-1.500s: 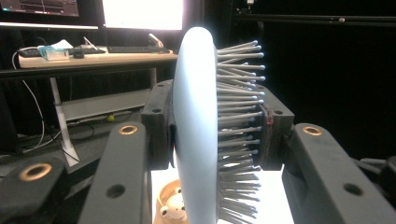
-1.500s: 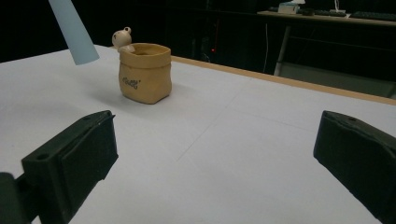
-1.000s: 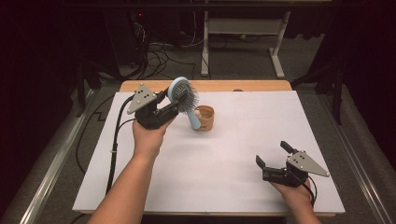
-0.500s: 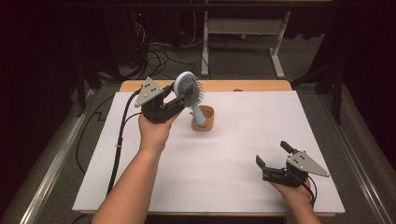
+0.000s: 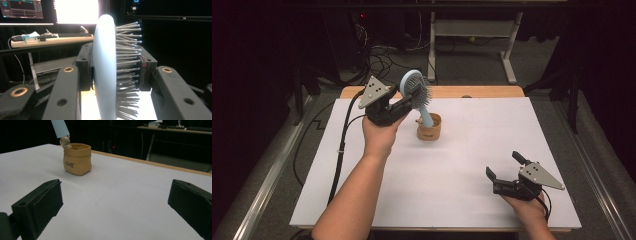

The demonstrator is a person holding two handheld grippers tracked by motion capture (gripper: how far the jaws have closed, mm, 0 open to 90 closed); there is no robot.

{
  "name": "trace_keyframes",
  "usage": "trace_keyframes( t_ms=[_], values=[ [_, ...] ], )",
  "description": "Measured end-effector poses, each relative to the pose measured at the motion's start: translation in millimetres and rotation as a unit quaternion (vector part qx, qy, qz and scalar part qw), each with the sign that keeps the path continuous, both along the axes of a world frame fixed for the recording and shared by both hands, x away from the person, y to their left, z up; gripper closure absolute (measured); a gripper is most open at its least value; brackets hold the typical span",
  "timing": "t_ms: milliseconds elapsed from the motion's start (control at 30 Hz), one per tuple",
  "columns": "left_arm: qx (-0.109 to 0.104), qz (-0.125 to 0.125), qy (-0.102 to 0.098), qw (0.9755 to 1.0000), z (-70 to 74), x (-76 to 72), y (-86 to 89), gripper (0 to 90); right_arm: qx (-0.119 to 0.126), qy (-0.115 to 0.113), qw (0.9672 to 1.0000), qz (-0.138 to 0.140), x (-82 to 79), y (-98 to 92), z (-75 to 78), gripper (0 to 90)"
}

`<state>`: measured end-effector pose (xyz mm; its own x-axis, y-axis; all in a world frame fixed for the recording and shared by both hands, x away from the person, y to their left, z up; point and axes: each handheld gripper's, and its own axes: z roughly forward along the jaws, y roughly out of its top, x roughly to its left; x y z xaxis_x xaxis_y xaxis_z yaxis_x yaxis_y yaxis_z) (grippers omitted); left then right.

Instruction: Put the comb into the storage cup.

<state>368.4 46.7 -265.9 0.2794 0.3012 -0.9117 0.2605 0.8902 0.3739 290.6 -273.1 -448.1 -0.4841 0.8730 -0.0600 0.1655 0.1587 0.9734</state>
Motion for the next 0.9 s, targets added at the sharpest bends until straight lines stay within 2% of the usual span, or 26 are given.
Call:
trace_keyframes(
  t_ms=[233,267,367,433,467,533,900],
  values=[
    [0.007,0.001,-0.003,1.0,-3.4,7.0,-5.5,57.9,0.001,-0.003,1.0,0.0,-0.8,0.1,0.6,0.3],
    [-0.002,0.001,0.006,1.0,-2.6,7.3,-7.3,57.9,0.001,-0.003,1.0,0.0,-0.8,0.2,0.6,0.3],
    [0.004,0.002,-0.001,1.0,-5.0,10.2,-8.0,57.9,-0.001,-0.003,1.0,0.0,-0.6,0.6,0.7,0.3],
    [0.001,0.006,0.005,1.0,-5.8,12.6,-9.2,57.9,-0.001,-0.004,1.0,0.0,-0.7,0.5,0.6,0.3],
    [0.007,0.007,0.0,0.9999,-7.2,13.9,-8.9,57.9,-0.001,-0.004,1.0,0.0,-0.8,0.5,0.7,0.3],
    [0.003,0.008,0.005,1.0,-7.7,14.7,-10.0,57.9,0.001,-0.004,1.0,0.001,-1.3,0.4,0.8,0.3],
    [0.005,0.011,0.001,0.9999,-7.5,19.3,-15.3,57.9,0.002,-0.004,1.0,0.002,-1.5,-0.1,1.0,0.3]
  ],
)
